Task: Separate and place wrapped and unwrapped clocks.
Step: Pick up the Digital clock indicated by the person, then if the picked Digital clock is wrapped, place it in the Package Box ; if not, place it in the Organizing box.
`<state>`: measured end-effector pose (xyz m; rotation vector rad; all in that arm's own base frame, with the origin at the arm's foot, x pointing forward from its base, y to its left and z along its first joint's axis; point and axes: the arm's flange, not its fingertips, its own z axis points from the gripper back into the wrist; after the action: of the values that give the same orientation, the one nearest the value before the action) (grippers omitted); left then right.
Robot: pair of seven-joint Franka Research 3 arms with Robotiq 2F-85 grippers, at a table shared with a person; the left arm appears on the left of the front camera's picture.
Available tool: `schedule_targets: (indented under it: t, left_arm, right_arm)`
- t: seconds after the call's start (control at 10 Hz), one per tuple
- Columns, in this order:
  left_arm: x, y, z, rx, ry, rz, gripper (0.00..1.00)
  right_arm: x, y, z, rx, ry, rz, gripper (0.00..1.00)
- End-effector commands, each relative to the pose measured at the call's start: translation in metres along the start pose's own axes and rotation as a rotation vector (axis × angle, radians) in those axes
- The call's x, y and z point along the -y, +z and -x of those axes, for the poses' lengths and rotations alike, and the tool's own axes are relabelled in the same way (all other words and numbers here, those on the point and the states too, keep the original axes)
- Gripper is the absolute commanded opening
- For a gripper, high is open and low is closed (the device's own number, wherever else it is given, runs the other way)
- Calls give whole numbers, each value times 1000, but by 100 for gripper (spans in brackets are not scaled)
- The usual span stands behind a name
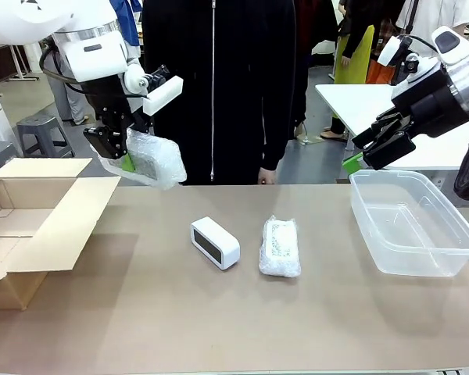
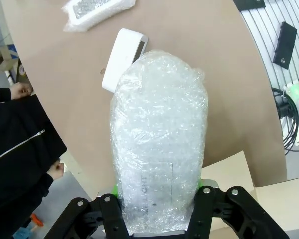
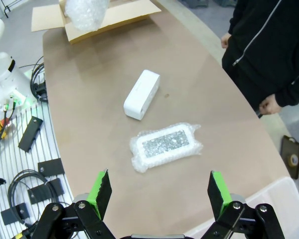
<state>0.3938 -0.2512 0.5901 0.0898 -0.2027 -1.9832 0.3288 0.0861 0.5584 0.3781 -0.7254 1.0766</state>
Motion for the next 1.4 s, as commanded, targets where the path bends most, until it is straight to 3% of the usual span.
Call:
schedule_targets:
  t: [0.0, 1.1, 1.2, 1.3]
  left_arm:
    - [1, -1, -1, -9, -5, 0, 15]
    - [1, -1, -1, -9, -5, 0, 15]
    - [0, -2, -2, 1, -5, 5, 53]
    - [-15, 8, 20, -45, 238, -39, 53]
  right_arm:
    - [0, -2, 1, 15, -3, -17, 100]
    - [0, -2, 1, 15, -3, -17, 100]
    - [0, -2, 1, 15, -3, -17, 100]
    - [0, -2, 1, 15, -3, -17, 100]
